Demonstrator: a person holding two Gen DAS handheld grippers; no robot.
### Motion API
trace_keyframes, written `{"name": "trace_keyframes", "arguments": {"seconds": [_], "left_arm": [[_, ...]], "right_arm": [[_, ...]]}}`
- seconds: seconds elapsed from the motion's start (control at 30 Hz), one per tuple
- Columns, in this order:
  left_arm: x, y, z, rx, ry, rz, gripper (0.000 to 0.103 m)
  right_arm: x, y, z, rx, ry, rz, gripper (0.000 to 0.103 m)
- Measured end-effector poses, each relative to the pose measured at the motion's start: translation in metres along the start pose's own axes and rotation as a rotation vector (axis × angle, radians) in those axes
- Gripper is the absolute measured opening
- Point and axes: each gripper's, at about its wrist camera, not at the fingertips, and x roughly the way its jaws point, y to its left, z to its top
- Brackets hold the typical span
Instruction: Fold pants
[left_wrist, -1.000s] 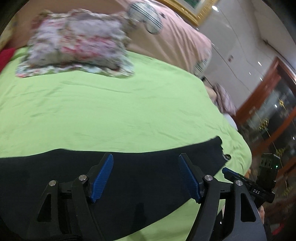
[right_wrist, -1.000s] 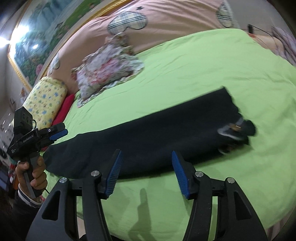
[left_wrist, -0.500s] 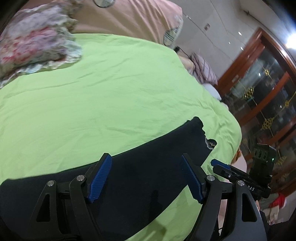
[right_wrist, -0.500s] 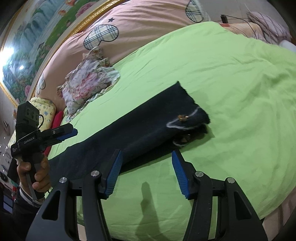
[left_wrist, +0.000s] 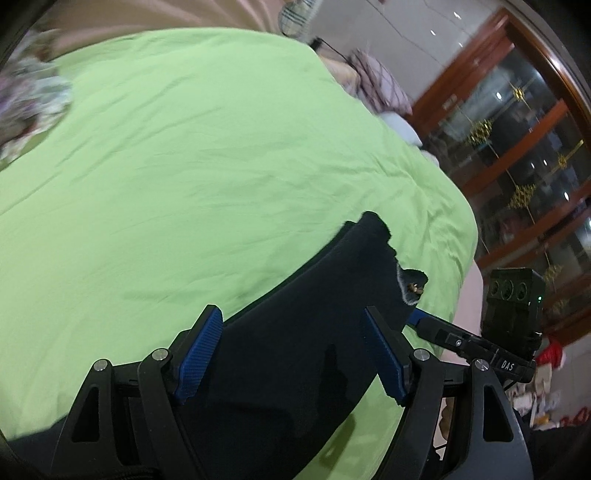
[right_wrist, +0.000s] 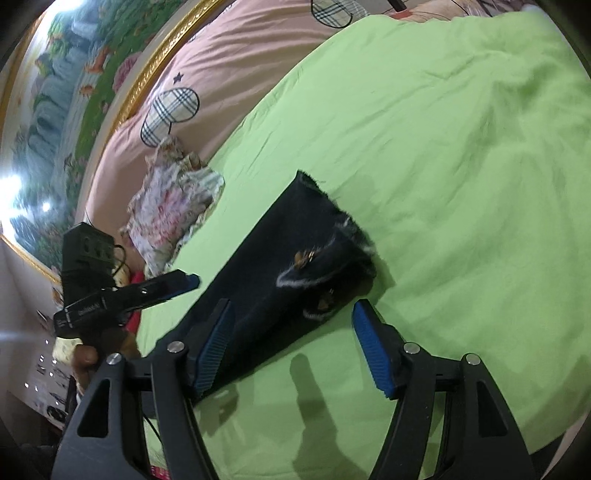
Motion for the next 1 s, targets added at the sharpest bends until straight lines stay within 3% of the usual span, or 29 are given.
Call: {"name": "trace_keyframes", "arguments": {"seconds": [0.07, 0.2, 0.4, 0.53, 0.6, 0.63, 0.67, 1.0], "left_arm": [[0.013, -0.005, 0.008, 0.020, 0.029, -0.008, 0.077], [0.041, -0.013, 0.023, 0.048, 0.098, -0.017, 0.077], [0.076, -0.019, 0.035, 0.082, 0.151, -0.032, 0.075], [0.082, -0.026, 0.040, 0.106, 0.153, -0.057, 0.063], [0.081, -0.025, 0.042, 0.100, 0.156, -0.097, 0.045], [0.081, -0.023, 0.041, 0.093, 0.163, -0.126, 0.028], [0.078, -0.021, 0.041, 0.085, 0.164, -0.144, 0.020], [0.022, -0.015, 0.032, 0.058, 0.044, -0.241, 0.014]], "right_arm": [[0.003, -0.001, 0.002, -0.007, 0.007, 0.009, 0.066], [0.007, -0.003, 0.002, -0.024, 0.019, 0.005, 0.049], [0.004, -0.011, -0.001, -0.046, 0.012, 0.011, 0.033], [0.006, -0.010, -0.001, -0.065, 0.015, 0.016, 0.026], [0.008, -0.009, -0.002, -0.074, 0.018, 0.015, 0.020], [0.009, -0.008, -0.002, -0.081, 0.019, 0.015, 0.019], [0.009, -0.007, -0.002, -0.090, 0.018, 0.016, 0.017], [-0.004, 0.032, 0.001, -0.209, -0.014, 0.096, 0.013]]}}
